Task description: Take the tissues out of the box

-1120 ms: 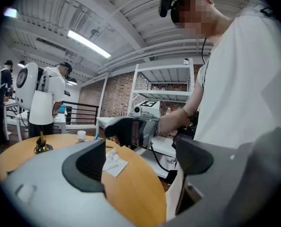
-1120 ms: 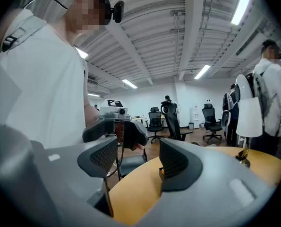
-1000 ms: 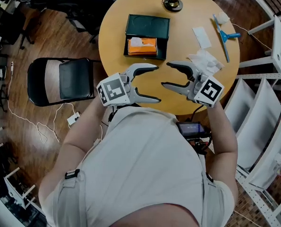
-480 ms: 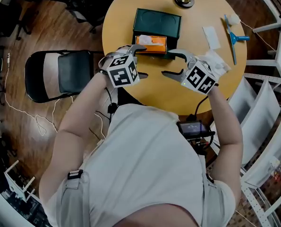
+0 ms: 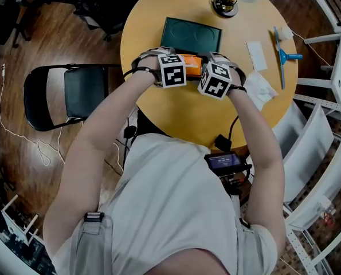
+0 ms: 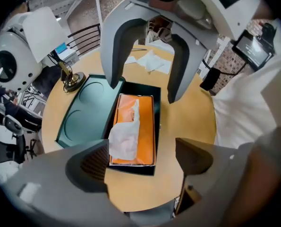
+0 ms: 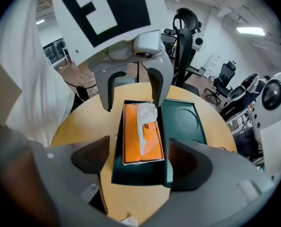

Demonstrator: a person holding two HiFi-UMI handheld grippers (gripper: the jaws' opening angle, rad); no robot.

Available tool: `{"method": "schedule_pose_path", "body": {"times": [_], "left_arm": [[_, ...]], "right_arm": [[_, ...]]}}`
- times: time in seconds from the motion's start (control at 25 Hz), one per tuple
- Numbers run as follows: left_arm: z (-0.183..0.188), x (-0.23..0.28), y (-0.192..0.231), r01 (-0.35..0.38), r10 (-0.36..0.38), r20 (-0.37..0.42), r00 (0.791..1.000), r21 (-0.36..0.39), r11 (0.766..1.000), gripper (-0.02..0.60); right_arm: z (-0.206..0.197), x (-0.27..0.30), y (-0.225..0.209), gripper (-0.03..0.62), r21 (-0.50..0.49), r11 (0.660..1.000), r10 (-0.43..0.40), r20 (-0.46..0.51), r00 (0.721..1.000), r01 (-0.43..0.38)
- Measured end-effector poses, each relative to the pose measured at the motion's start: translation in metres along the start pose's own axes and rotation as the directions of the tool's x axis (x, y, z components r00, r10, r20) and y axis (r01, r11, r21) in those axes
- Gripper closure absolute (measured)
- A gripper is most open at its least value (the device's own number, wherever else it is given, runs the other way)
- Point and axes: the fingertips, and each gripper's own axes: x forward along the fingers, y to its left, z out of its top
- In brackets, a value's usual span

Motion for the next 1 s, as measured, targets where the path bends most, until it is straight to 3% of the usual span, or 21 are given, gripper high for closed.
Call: {"method": "schedule_pose_path", "body": {"times": [0.16, 0.44, 0.8, 1.0], "left_arm": [[-0.003, 0.014, 0.016, 0.007, -0.007, -0.013, 1.000, -0.020, 1.000, 0.141], [-0.007, 0.038, 0.024, 0.053, -0.052, -0.065, 0.997, 0.020, 0.998, 0.146], [-0.011, 0.049, 0.023, 0.063, -0.060, -0.071, 0.996, 0.043, 0.997, 0.268], [-0.007, 0.030, 0.022, 0.030, -0.026, -0.060, 0.998, 0.065, 0.997, 0.287]], "right_arm": [[-0.010, 0.029, -0.004, 0.166, -0.014, 0.998, 0.055, -0.075, 0.996, -0.056], [-0.023, 0.063, -0.008, 0.166, -0.032, 0.992, 0.114, -0.186, 0.976, -0.122], [-0.027, 0.070, -0.009, 0.278, -0.012, 0.997, 0.071, -0.188, 0.980, -0.075], [-0.020, 0.051, -0.009, 0.296, -0.020, 0.999, 0.036, -0.171, 0.985, -0.040]]}}
